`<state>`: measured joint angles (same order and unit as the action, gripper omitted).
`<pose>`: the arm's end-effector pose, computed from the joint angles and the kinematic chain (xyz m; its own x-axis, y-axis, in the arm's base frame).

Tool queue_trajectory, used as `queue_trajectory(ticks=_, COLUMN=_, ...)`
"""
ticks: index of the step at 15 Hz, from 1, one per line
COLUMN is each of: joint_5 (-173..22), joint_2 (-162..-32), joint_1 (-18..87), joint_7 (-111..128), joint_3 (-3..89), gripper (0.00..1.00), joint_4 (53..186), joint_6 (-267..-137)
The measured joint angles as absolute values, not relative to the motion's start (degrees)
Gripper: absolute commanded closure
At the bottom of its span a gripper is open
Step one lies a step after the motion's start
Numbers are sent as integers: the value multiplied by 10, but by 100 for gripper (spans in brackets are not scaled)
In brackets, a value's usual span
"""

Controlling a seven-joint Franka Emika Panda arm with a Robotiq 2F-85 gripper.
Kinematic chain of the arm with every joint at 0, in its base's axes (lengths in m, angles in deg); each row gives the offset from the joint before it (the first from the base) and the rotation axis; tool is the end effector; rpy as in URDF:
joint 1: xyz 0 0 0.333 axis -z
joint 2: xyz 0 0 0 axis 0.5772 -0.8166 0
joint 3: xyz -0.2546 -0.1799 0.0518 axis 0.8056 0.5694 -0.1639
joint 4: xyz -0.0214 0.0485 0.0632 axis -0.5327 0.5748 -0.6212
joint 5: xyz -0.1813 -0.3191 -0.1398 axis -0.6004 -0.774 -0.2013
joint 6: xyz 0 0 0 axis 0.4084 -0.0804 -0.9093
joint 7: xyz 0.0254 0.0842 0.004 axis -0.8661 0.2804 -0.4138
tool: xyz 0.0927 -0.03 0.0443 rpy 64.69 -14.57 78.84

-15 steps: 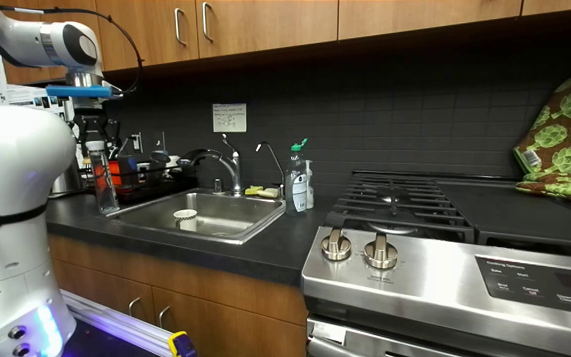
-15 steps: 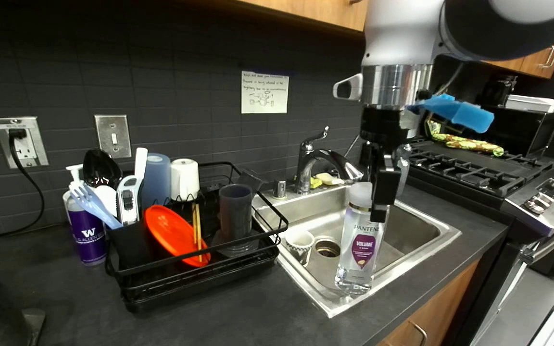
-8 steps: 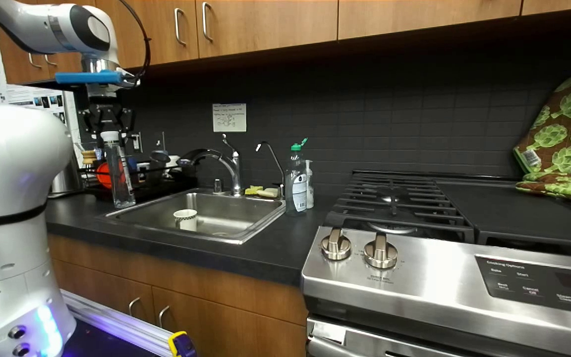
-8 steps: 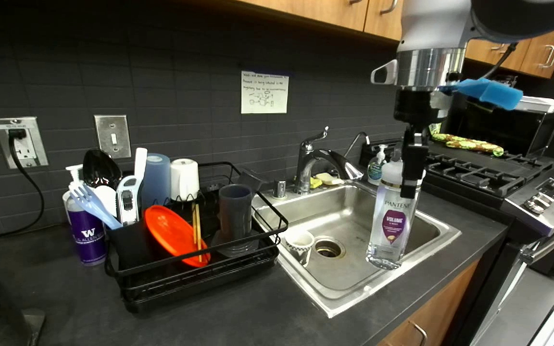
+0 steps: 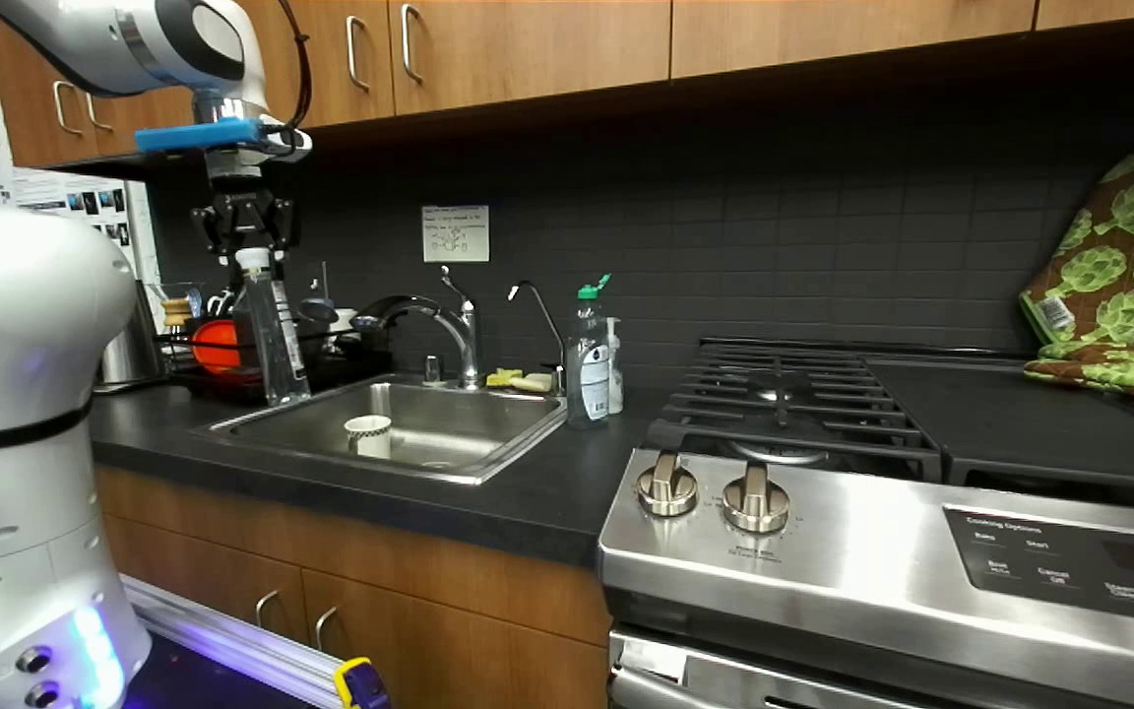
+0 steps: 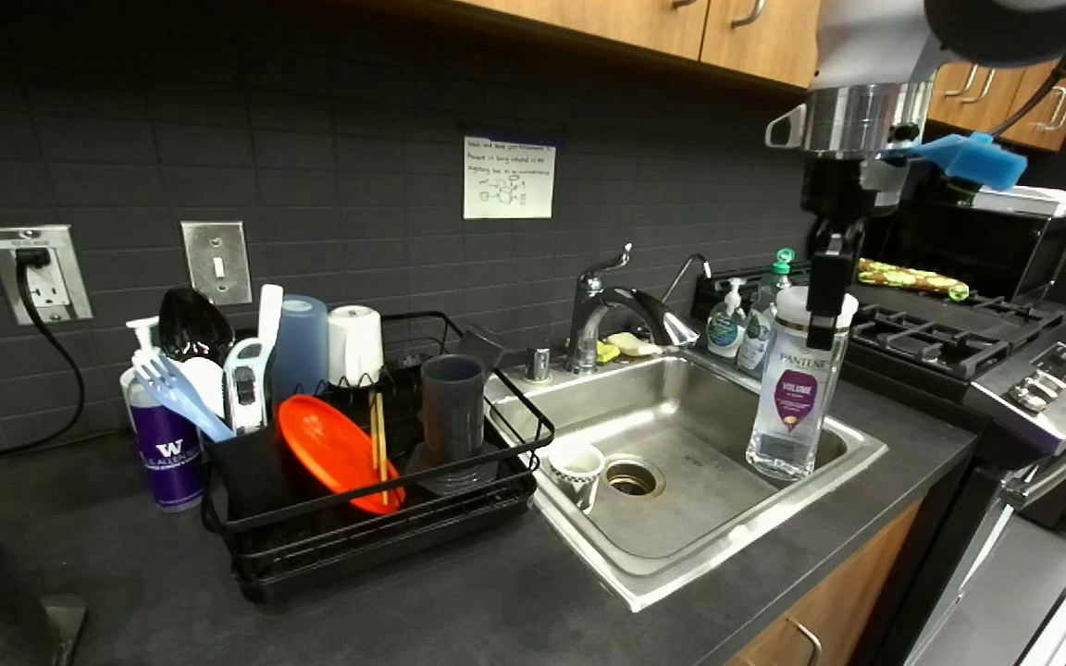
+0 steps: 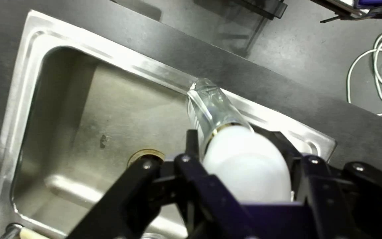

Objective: Put the bottle in the sink

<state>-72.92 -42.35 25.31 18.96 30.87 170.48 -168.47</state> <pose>0.3247 0.1096 0.4952 0.9250 0.3701 -0.0857 0.3770 -0.9221 0.0870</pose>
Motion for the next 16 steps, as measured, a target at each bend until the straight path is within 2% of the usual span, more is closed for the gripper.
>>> queue_trajectory(ticks=16, joint_5=-774, joint_2=-412, joint_1=353, joint_7=135, joint_3=365, gripper=71, joint_4=1722, joint_6=-1728)
